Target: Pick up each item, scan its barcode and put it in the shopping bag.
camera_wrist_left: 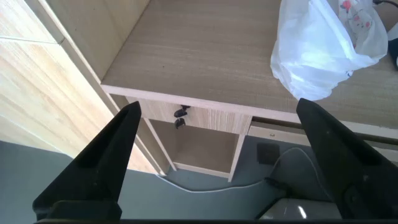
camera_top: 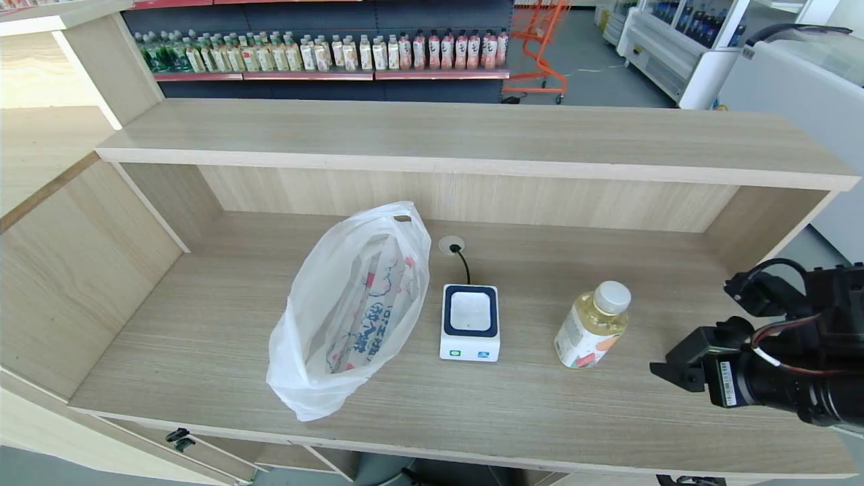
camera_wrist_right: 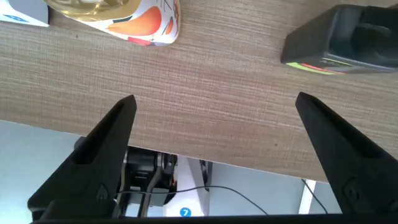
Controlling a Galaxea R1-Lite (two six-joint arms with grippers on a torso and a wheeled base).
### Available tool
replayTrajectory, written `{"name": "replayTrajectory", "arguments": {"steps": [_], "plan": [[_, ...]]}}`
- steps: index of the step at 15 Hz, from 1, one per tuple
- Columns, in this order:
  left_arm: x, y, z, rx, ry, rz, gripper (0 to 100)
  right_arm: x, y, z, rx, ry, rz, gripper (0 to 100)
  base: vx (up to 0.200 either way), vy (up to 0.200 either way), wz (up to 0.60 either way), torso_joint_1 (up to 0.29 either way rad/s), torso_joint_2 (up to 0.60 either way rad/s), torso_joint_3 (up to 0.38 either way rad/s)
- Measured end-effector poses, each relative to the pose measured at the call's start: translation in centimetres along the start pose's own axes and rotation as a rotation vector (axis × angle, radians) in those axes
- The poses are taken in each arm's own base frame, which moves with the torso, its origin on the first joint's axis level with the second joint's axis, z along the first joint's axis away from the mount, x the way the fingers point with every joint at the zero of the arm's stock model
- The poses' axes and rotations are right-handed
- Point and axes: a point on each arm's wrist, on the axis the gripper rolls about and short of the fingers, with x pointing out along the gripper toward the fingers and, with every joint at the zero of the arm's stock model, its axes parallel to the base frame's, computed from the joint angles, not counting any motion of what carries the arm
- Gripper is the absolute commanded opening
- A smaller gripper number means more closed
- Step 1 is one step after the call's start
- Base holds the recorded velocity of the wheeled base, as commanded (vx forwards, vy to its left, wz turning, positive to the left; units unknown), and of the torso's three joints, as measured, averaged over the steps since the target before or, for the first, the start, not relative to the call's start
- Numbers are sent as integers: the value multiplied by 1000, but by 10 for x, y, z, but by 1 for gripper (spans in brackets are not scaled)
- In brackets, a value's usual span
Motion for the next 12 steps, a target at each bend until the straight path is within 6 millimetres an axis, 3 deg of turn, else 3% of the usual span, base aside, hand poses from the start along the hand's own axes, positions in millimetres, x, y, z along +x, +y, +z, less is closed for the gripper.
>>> {"name": "replayTrajectory", "arguments": {"steps": [6,12], "plan": [[0,0,0,0,0,0,100,47,23,-1,-51,-22,67,100,0,0,0,0,0,0],[0,0,0,0,0,0,100,68,37,-2,-79,-59,107,100,0,0,0,0,0,0]]}}
